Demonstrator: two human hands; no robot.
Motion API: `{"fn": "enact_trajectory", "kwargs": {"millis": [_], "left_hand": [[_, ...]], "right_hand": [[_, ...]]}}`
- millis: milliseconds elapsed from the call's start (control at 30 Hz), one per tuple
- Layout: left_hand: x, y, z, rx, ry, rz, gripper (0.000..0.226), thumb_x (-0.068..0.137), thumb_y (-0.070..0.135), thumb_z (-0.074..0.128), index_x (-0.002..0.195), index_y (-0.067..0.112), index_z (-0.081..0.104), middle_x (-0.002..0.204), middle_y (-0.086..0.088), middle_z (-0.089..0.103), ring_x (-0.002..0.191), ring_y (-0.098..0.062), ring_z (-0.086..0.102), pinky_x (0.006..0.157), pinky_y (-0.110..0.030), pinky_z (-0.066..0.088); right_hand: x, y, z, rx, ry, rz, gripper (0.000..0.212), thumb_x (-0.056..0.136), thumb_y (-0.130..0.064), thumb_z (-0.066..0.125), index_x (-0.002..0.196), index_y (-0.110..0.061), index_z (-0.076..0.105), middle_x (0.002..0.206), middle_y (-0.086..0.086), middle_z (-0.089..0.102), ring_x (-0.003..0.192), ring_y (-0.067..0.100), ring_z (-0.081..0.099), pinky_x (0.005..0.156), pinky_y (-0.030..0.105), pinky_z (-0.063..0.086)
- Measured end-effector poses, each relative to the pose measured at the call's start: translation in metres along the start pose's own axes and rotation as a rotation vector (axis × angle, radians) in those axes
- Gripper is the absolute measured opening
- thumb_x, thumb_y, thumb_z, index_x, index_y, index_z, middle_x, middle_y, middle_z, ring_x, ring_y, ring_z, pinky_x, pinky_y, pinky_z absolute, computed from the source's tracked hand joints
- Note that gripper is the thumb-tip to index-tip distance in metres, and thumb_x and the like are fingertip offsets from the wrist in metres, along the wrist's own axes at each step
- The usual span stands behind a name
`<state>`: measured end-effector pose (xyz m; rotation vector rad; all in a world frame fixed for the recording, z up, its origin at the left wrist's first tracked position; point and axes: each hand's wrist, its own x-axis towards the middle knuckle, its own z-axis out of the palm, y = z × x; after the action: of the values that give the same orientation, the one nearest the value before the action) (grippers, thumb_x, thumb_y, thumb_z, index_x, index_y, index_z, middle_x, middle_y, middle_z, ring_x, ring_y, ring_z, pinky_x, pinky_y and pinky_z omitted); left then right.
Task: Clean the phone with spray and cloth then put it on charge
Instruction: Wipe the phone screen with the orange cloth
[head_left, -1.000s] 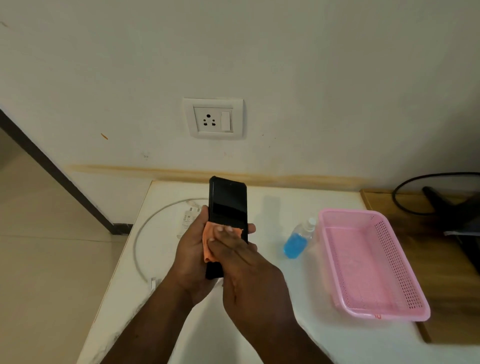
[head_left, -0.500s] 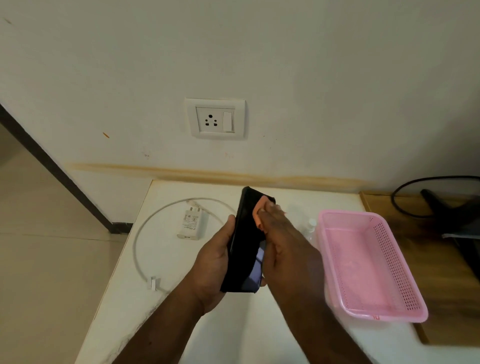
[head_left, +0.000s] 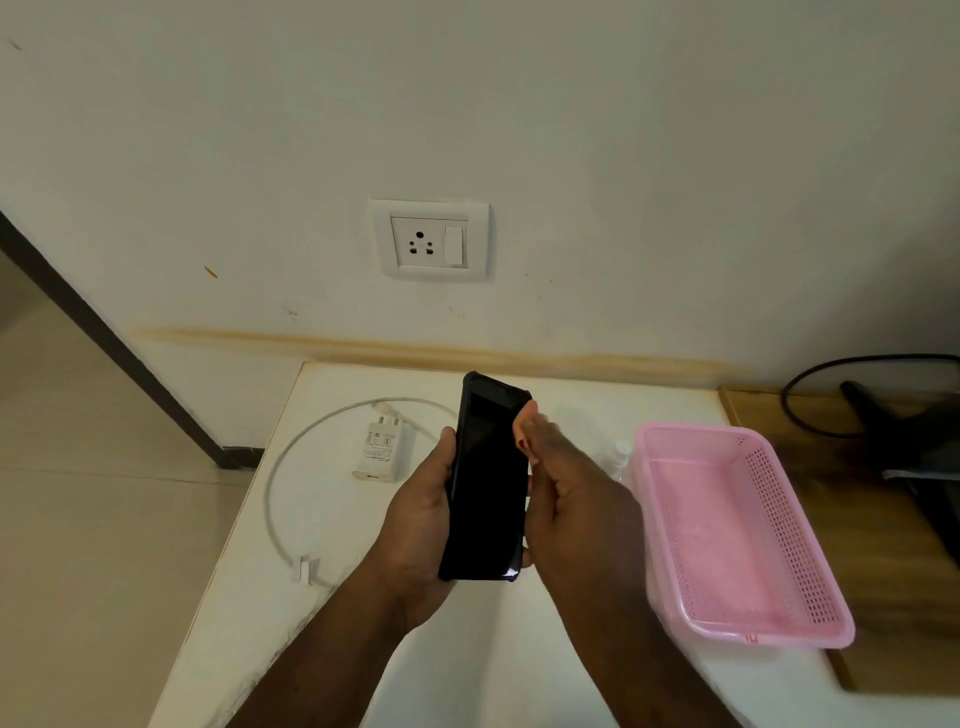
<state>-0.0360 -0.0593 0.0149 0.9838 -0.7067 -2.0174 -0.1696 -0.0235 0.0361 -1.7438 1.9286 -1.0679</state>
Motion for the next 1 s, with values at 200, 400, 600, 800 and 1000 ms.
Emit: {"fn": "enact_trajectory", "kwargs": {"millis": [200,400,600,800,1000], "left_hand": [[0.002,0.0,-0.003,-0.064,0.068,0.007,0.054,0.085,0.068,0.044,0.115,0.036,0.074,0.12,-0.008,0.074,0.108,-0.029,0.071,0.078,-0.044,0.06],[0.004,0.002,-0.004,-0.095,0.089,0.01,0.056,0.087,0.067,0.043,0.118,0.031,0.074,0.121,-0.012,0.073,0.108,-0.033,0.071,0.084,-0.051,0.059],[0.0,0.002,-0.001,0.01,0.082,0.01,0.053,0.084,0.068,0.043,0.107,0.034,0.077,0.112,-0.009,0.076,0.101,-0.029,0.074,0.071,-0.041,0.061],[0.0,-0.001,0.003,0.049,0.083,-0.028,0.057,0.086,0.07,0.039,0.109,0.033,0.076,0.112,-0.011,0.076,0.098,-0.032,0.074,0.072,-0.046,0.061],[-0.001,0.003,-0.001,0.129,0.107,0.0,0.051,0.077,0.073,0.044,0.098,0.042,0.078,0.105,-0.004,0.079,0.095,-0.027,0.076,0.072,-0.043,0.062]], "right_hand": [[-0.004,-0.008,0.014,-0.114,-0.075,-0.13,0.049,0.091,-0.014,0.067,0.138,-0.019,0.054,0.142,-0.01,0.049,0.131,0.003,0.041,0.109,0.025,0.027],[-0.001,0.002,0.01,-0.153,-0.142,-0.098,0.054,0.093,-0.01,0.063,0.143,-0.026,0.047,0.146,-0.018,0.038,0.135,0.001,0.036,0.109,0.018,0.022],[-0.005,-0.004,0.014,-0.145,-0.121,-0.115,0.052,0.089,-0.007,0.069,0.137,-0.021,0.055,0.141,-0.011,0.051,0.129,0.008,0.048,0.105,0.029,0.033],[0.001,0.002,0.0,-0.172,-0.071,-0.055,0.048,0.093,-0.007,0.058,0.137,-0.025,0.057,0.141,-0.014,0.051,0.127,0.008,0.052,0.103,0.021,0.041],[-0.005,-0.011,0.011,-0.134,-0.047,-0.177,0.046,0.086,-0.002,0.066,0.13,-0.013,0.062,0.135,-0.001,0.06,0.122,0.014,0.057,0.103,0.028,0.038]]}}
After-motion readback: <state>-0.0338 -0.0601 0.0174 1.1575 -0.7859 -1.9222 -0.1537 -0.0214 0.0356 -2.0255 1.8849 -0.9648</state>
